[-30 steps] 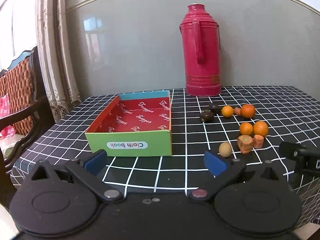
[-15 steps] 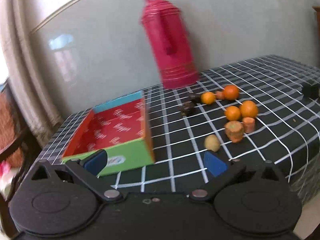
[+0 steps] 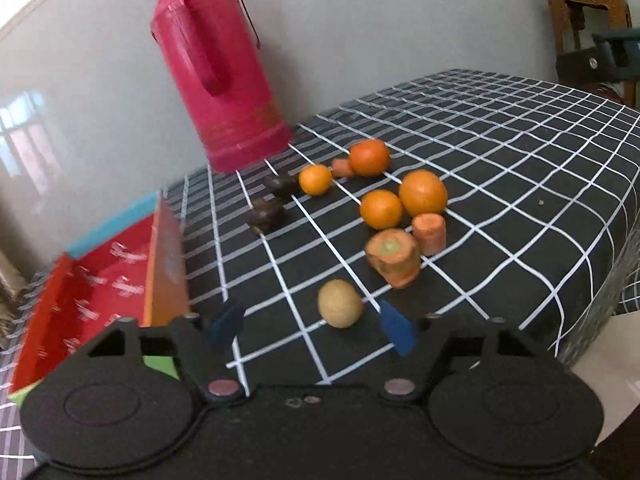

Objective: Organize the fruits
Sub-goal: 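Reach the left tool to the tan potato and close on it, then carry the potato into the box with the left tool while the right tool reaches a carrot piece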

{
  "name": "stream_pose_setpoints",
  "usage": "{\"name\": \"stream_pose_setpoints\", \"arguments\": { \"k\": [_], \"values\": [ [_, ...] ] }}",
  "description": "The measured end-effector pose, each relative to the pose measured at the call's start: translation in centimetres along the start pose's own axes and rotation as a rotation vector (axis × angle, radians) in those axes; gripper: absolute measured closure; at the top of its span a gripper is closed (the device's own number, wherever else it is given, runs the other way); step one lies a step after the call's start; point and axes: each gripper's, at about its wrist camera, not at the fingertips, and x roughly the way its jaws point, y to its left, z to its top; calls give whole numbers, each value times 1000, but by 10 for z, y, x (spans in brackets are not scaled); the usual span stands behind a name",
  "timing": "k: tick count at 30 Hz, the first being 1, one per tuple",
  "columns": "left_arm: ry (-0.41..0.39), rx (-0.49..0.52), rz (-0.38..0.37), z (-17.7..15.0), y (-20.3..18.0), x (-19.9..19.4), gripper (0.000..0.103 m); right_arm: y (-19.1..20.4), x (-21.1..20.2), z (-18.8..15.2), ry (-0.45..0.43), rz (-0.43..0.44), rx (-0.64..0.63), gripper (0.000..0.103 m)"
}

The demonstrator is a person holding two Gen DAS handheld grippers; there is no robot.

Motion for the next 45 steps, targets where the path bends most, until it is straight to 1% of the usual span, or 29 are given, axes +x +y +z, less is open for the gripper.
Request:
{"name": "stream_pose_setpoints", "arguments": {
  "k": [3,4,6,7,8,10,12,15,17,20,23,25,27,31,33,35,38,40,41,43,45],
  "values": [
    [0,-15,-26,0,1,4,50,4,5,-4,30,43,1,0],
    [2,-21,-39,0,1,4,55,4,5,-4,29,54,-1,0],
    [-3,-30,-54,1,2,6,60,6,7,-4,30,69,-1,0],
    [-3,-36,-66,1,2,6,69,7,8,-4,31,76,0,0],
    [-3,-45,-83,1,2,6,80,8,8,-5,34,82,3,0],
    [-3,-56,-89,1,1,6,87,9,11,-5,47,96,12,0],
    [-12,-44,-77,0,-2,5,87,10,12,-6,56,111,19,0],
    [-16,-54,-73,0,-2,4,88,12,13,-6,64,131,25,0],
    [-21,-56,-50,0,-2,3,88,13,15,-7,76,142,27,0],
    [-49,-67,-9,3,3,-1,88,13,18,-10,93,151,34,0],
    [-97,-109,60,7,16,-9,88,11,21,-11,108,162,54,0],
    [-128,-157,127,10,32,-16,88,9,22,-12,117,173,73,0],
    [-136,-210,211,13,51,-19,88,10,23,-13,122,181,84,0],
    [-90,-299,367,12,90,-12,88,19,27,-15,143,195,63,0],
    [-38,-339,429,9,108,-5,88,25,29,-17,154,205,48,0],
    [20,-374,472,5,123,3,88,32,30,-19,162,220,27,0],
    [93,-405,511,-2,138,12,88,43,33,-23,178,250,-9,0],
    [116,-413,530,-7,143,12,88,50,34,-25,191,267,-30,0],
    [129,-416,533,-8,145,14,85,54,35,-27,196,278,-38,0],
    [149,-433,537,-11,154,14,84,60,37,-29,207,314,-39,0],
    [159,-458,522,-12,158,14,81,65,38,-30,215,341,-35,0]
  ]
}}
